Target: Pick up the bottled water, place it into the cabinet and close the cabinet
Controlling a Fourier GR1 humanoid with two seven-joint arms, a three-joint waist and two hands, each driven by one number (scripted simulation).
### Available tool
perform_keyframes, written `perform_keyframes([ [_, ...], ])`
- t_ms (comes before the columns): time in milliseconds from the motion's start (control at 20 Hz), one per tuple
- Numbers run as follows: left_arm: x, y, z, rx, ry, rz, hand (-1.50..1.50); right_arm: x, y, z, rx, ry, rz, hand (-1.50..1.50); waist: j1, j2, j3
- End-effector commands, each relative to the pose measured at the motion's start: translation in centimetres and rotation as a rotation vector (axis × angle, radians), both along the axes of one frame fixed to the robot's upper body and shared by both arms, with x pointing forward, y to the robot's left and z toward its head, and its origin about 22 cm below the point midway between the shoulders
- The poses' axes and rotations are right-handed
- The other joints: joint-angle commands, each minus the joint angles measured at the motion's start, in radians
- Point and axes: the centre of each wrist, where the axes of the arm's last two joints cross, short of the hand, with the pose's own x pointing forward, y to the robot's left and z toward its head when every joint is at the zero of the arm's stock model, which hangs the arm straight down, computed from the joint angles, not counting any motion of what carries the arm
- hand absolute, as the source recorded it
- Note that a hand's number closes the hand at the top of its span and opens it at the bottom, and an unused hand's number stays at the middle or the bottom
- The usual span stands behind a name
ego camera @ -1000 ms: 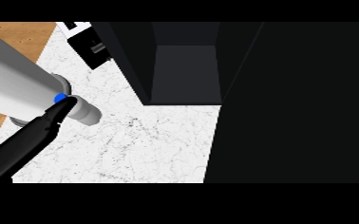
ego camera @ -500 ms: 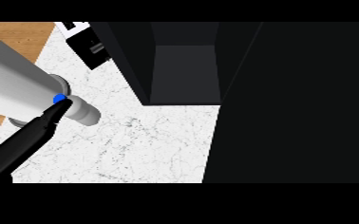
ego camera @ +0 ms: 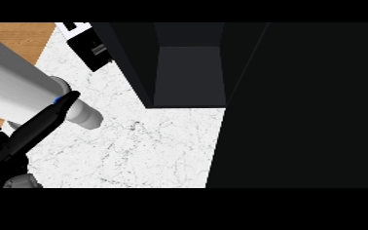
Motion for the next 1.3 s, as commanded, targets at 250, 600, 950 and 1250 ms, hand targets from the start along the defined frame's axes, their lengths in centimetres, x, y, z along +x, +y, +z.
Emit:
perform_keyframes([
  [250, 1.9, 2.9, -4.3, -0.024, 0.040, 0.051, -1.50, -0.5, -0.8, 1.5, -0.044, -0.072, -0.076, -1.50, 0.005, 0.001, 0.000],
  [600, 3.4, 2.2, -9.2, -0.040, 0.086, 0.020, -1.50, -2.2, -1.4, 2.7, -0.049, -0.091, -0.050, -1.50, -0.007, 0.001, 0.000],
  [950, 4.6, 5.9, -11.9, -0.048, 0.097, -0.001, -1.50, -2.1, -1.4, 3.2, -0.055, -0.079, -0.055, -1.50, -0.003, 0.001, 0.000],
  [1250, 4.6, 3.2, -16.3, -0.077, 0.091, -0.053, -1.50, -2.0, -1.0, 1.9, -0.049, -0.076, -0.063, -1.50, -0.004, 0.000, 0.001],
])
